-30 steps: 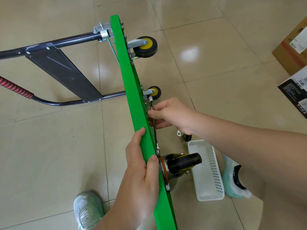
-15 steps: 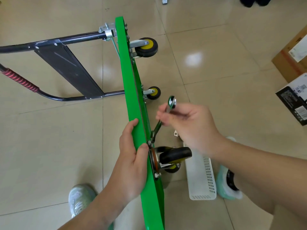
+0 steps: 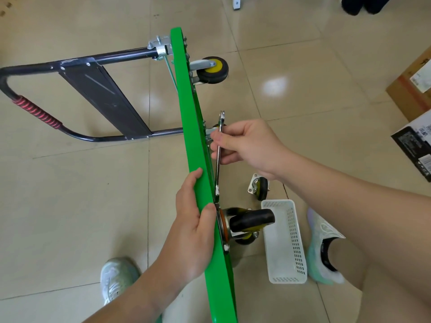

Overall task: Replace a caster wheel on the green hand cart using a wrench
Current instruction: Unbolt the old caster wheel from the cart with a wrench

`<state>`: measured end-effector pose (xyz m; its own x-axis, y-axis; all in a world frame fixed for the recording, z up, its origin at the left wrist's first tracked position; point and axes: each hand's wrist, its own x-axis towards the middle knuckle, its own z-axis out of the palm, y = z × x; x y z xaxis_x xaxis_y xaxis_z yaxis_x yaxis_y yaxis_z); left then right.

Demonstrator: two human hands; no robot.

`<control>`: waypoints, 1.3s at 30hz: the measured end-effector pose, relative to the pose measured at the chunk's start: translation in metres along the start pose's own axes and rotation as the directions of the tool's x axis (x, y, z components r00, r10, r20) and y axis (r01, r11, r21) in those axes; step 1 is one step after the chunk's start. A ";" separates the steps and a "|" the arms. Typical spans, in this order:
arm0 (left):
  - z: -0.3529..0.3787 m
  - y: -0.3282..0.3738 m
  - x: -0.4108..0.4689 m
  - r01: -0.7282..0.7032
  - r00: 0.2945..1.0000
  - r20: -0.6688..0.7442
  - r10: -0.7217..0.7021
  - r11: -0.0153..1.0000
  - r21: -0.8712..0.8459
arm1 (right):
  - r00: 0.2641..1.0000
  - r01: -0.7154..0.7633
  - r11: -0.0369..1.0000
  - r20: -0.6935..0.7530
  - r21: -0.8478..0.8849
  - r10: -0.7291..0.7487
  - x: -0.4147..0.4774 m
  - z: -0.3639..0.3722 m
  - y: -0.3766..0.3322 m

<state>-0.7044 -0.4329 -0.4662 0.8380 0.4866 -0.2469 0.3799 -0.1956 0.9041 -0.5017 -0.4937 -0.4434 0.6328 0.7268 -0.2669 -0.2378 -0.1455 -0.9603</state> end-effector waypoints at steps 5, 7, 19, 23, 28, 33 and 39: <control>-0.001 0.002 0.000 0.004 1.000 0.009 -0.004 1.000 0.006 | 0.996 -0.051 0.998 0.077 -0.031 0.053 0.009 0.005 -0.003; 0.000 0.003 0.000 0.007 1.000 0.009 -0.007 1.000 0.008 | 0.994 -0.070 0.996 0.082 -0.057 0.075 0.012 0.006 -0.002; 0.000 0.008 -0.002 0.010 1.000 0.001 -0.010 1.000 0.020 | 0.976 0.211 0.970 -0.037 -0.123 -0.216 -0.044 0.008 -0.003; 0.000 0.009 -0.002 0.008 1.000 -0.005 -0.008 0.999 0.031 | 0.912 0.410 0.908 0.041 -0.080 -0.408 -0.095 0.009 0.008; 0.002 0.008 -0.003 0.019 1.000 -0.024 -0.019 0.999 0.030 | 0.756 0.614 0.676 0.056 -0.408 -0.652 -0.122 0.011 0.022; 0.002 0.011 -0.004 0.023 0.999 -0.048 -0.021 0.999 0.047 | 0.862 0.489 0.872 -0.138 -0.027 -0.488 -0.117 0.003 -0.005; 0.003 0.015 -0.006 0.034 0.998 -0.052 -0.032 0.998 0.045 | 0.965 0.261 0.965 -0.032 -0.008 -0.261 -0.116 -0.002 -0.007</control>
<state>-0.7028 -0.4418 -0.4522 0.8039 0.5364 -0.2570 0.4255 -0.2167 0.8786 -0.5713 -0.5783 -0.4062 0.6961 0.7179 -0.0090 -0.0581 0.0438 -0.9973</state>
